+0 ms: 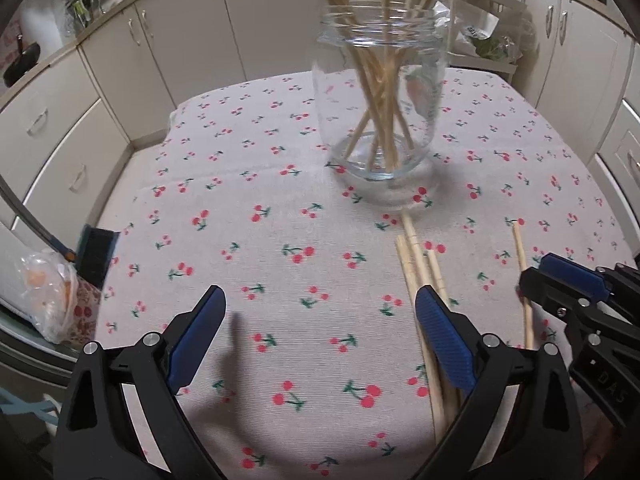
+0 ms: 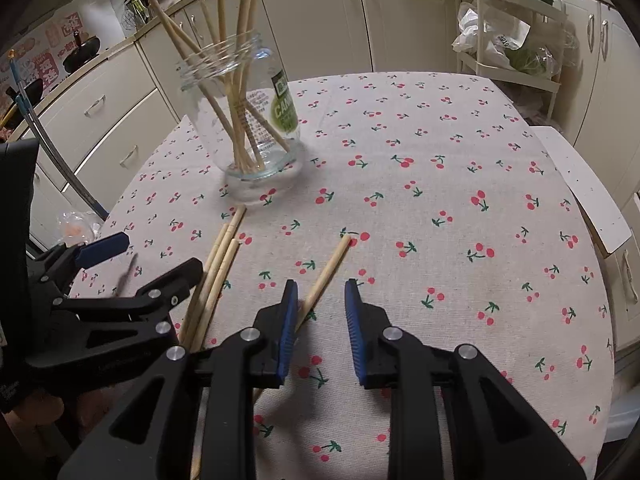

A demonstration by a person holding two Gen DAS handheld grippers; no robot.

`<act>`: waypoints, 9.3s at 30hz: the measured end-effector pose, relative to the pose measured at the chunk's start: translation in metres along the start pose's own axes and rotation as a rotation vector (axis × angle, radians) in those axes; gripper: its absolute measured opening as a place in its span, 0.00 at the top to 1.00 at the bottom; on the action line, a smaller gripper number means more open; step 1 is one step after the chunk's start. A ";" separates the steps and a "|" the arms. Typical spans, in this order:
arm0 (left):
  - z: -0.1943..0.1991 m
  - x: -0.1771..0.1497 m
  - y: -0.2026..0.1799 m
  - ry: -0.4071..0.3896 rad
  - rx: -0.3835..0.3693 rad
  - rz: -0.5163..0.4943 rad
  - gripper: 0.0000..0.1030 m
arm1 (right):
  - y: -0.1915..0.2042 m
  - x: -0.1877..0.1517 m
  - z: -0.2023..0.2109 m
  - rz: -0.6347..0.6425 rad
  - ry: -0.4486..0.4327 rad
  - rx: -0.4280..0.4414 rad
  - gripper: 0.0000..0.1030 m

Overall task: Organize utensils
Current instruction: 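Lower both grippers to the stick pile and close each on a stick, then lift the left gripper's stick over the jar while the right gripper lifts its stick, then open the left gripper to drop its stick in the jar while the right gripper lowers its stick in, then lower both grippers to the loose sticks beside the jar and close each on one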

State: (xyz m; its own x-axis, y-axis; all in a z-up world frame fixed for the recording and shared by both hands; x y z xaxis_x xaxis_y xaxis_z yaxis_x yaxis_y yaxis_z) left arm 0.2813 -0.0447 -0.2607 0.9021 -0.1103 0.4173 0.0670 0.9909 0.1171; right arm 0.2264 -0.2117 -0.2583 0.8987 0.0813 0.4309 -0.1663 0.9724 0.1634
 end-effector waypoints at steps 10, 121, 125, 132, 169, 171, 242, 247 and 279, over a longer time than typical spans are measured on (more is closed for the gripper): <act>-0.001 -0.002 -0.004 0.029 -0.072 0.025 0.11 | 0.001 0.000 -0.001 -0.008 -0.002 0.013 0.74; 0.169 0.186 0.052 -1.016 -0.288 0.369 0.95 | -0.052 0.062 -0.024 -0.098 -0.049 -0.196 0.91; 0.153 0.187 0.041 -1.006 -0.253 0.337 0.95 | -0.064 0.063 -0.024 -0.198 -0.059 -0.065 0.95; 0.132 0.179 0.031 -0.981 -0.220 0.300 0.95 | -0.072 0.070 0.015 -0.321 -0.237 0.111 0.95; 0.076 0.040 0.123 -0.640 -0.226 0.358 0.38 | 0.052 0.186 0.119 -0.158 -0.847 0.327 0.95; 0.068 0.035 0.125 -0.626 -0.232 0.367 0.38 | 0.056 0.191 0.111 -0.132 -0.866 0.286 0.95; 0.065 0.009 0.092 -0.374 -0.273 0.278 0.19 | 0.039 0.013 0.019 0.041 -0.182 0.004 0.52; 0.062 -0.007 0.078 -0.309 -0.263 0.247 0.18 | 0.055 0.007 -0.004 0.123 -0.061 -0.065 0.52; -0.013 0.022 -0.017 -0.033 -0.202 -0.062 0.87 | -0.004 0.020 -0.010 0.039 0.025 -0.045 0.90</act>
State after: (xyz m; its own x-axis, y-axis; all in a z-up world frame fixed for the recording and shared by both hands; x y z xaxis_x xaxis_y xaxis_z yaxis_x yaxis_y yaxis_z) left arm 0.3053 -0.0633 -0.2657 0.8794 -0.1707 0.4444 0.2090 0.9772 -0.0383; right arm 0.2493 -0.2123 -0.2592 0.9020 0.1240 0.4137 -0.1831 0.9773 0.1064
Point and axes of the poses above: each gripper's, at about its wrist camera, not at the fingertips, and z roughly against the way its jaws point, y to its left, x to its top, the point moved 5 cm from there along -z, roughly the way its jaws point, and after that the axes turned 9 degrees about y, right-handed, at the moved point
